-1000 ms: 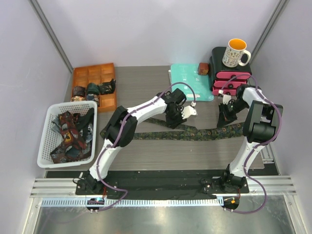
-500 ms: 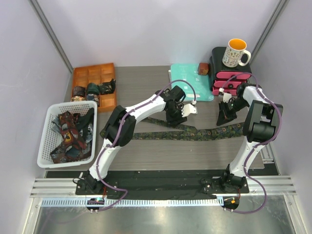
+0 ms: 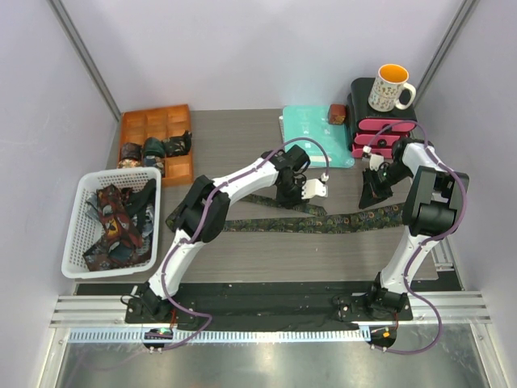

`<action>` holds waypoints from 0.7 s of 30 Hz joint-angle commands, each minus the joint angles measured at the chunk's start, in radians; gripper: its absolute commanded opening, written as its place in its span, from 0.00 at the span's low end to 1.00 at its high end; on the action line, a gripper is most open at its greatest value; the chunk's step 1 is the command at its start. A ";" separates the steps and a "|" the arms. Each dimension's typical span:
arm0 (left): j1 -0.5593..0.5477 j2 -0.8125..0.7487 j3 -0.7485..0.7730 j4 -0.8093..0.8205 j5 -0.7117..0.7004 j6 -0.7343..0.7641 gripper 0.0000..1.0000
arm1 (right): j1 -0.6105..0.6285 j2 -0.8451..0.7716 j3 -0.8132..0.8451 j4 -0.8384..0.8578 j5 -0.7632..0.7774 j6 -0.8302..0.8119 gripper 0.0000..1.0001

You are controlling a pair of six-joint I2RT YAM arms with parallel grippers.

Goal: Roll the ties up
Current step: Flatten out the tie at the center of the board.

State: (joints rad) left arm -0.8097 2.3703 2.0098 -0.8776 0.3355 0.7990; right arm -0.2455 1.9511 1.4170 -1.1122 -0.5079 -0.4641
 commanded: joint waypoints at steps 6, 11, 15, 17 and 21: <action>0.003 -0.029 0.075 -0.076 -0.004 -0.087 0.06 | -0.005 -0.031 0.000 -0.020 -0.015 -0.004 0.13; -0.019 -0.078 0.119 -0.150 0.008 -0.167 0.00 | -0.006 -0.038 -0.003 -0.012 -0.015 0.005 0.13; -0.029 -0.089 0.128 -0.149 -0.033 -0.285 0.00 | -0.011 -0.044 -0.001 -0.009 -0.012 0.013 0.13; -0.031 -0.085 0.151 -0.162 -0.039 -0.326 0.00 | -0.012 -0.046 -0.004 -0.006 -0.011 0.018 0.13; -0.036 -0.106 0.173 -0.138 -0.067 -0.444 0.00 | -0.018 -0.052 -0.006 -0.001 -0.009 0.024 0.13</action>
State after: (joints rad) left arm -0.8383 2.3489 2.1365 -1.0149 0.3027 0.5030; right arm -0.2554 1.9511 1.4143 -1.1145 -0.5083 -0.4595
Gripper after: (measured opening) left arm 0.009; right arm 0.124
